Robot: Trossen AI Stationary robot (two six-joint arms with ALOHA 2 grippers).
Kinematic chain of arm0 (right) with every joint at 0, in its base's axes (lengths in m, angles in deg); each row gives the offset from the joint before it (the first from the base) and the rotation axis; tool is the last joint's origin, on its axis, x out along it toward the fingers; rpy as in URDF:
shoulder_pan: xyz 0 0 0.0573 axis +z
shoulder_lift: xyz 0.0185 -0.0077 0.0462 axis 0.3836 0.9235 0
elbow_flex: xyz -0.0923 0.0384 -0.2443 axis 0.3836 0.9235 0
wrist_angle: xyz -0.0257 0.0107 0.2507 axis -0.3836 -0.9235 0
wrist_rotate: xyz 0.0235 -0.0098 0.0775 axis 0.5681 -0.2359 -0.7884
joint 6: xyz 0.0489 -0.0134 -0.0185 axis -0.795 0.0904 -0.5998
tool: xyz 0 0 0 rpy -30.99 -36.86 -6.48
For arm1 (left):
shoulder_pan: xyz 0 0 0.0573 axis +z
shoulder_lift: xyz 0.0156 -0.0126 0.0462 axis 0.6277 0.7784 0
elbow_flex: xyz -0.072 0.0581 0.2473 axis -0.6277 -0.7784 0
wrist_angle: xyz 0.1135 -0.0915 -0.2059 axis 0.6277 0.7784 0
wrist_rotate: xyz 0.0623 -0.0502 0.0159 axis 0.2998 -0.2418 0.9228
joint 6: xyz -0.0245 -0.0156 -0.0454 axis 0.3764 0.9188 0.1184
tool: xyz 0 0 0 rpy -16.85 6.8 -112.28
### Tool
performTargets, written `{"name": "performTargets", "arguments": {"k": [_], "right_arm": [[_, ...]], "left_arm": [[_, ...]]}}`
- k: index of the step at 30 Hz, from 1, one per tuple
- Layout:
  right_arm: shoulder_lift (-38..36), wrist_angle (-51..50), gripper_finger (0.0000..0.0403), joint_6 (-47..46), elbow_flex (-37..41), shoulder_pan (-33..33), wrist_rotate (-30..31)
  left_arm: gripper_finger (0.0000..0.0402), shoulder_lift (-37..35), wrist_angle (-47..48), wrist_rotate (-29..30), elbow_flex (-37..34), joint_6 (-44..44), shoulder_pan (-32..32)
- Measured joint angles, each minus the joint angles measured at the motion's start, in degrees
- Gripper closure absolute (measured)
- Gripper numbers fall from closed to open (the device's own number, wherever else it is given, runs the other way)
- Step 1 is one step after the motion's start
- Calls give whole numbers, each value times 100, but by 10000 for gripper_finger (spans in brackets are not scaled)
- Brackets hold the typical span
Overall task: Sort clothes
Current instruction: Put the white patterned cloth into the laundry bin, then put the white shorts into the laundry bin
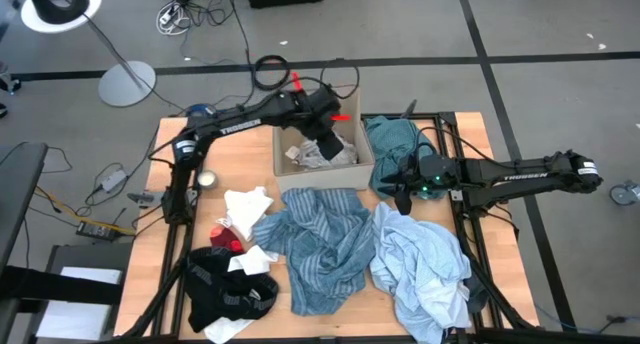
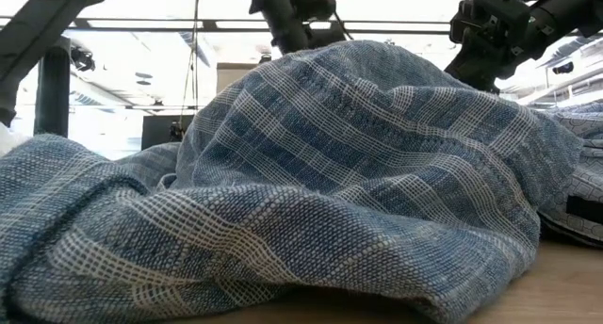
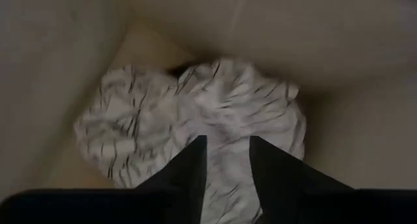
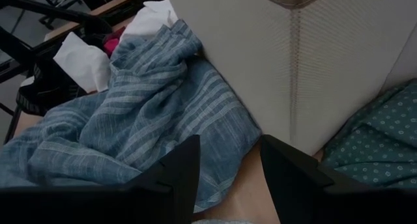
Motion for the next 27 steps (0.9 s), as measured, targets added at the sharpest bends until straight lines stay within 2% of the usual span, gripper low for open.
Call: {"name": "performTargets", "arguments": {"k": [5, 12, 19, 27], "right_arm": [[0, -3, 241, 9, 0, 0, -10], [0, -11, 241, 11, -1, 0, -10], [0, -18, 241, 13, 0, 0, -10], [-1, -16, 241, 15, -2, 0, -8]], "left_arm": [[266, -224, 128, 79, 0, -273, -56], [265, -1088, 307, 538, 4, -411, -412], [266, -2010, 1146, 1098, 4, 49, -1173], [266, -2393, 2337, 2009, 4, 1226, -2415]]}}
